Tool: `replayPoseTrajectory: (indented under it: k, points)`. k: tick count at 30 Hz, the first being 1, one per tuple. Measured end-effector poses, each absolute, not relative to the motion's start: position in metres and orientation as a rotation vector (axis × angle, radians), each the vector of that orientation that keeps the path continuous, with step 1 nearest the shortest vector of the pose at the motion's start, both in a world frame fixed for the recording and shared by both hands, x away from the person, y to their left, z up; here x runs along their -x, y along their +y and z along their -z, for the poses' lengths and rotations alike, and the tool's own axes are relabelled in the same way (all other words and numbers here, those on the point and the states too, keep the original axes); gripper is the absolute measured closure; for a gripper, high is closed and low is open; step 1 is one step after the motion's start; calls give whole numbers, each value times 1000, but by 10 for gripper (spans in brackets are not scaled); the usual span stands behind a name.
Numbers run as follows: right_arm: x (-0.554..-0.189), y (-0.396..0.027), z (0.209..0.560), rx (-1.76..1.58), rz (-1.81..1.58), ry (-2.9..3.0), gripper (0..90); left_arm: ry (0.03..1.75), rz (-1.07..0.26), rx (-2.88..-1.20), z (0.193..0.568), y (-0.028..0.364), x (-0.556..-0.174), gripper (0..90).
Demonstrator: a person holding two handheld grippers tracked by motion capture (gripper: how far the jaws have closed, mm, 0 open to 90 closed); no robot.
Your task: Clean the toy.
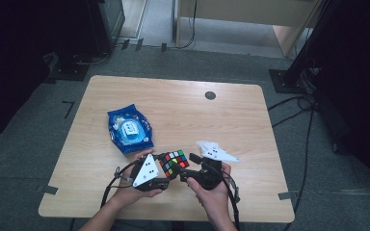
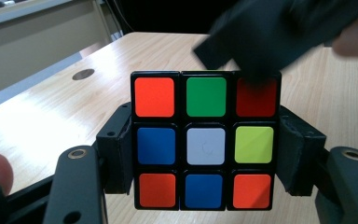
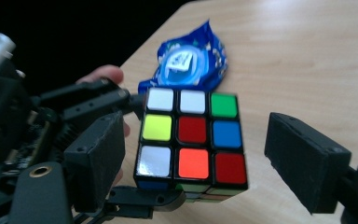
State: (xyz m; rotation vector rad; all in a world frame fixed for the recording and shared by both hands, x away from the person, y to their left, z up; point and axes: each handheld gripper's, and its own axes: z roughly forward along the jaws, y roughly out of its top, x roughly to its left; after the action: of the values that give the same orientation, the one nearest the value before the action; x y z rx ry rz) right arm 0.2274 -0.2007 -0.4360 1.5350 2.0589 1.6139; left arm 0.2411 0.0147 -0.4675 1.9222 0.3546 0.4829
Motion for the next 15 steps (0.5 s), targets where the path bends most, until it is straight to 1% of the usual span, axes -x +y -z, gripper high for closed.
replayPoseTrajectory:
  k: [2,7,15]
  points:
    - [-228,-198,440,-1558,-1634,2070,235,347,-491,-1925,467,13,-240,342]
    - [-228,-194,446,-1608,-1603,2075,334,336,-493,-1928,467,10,-237,342]
    - [-229,-196,447,-1655,-1603,2075,343,342,-456,-1926,468,8,-239,341]
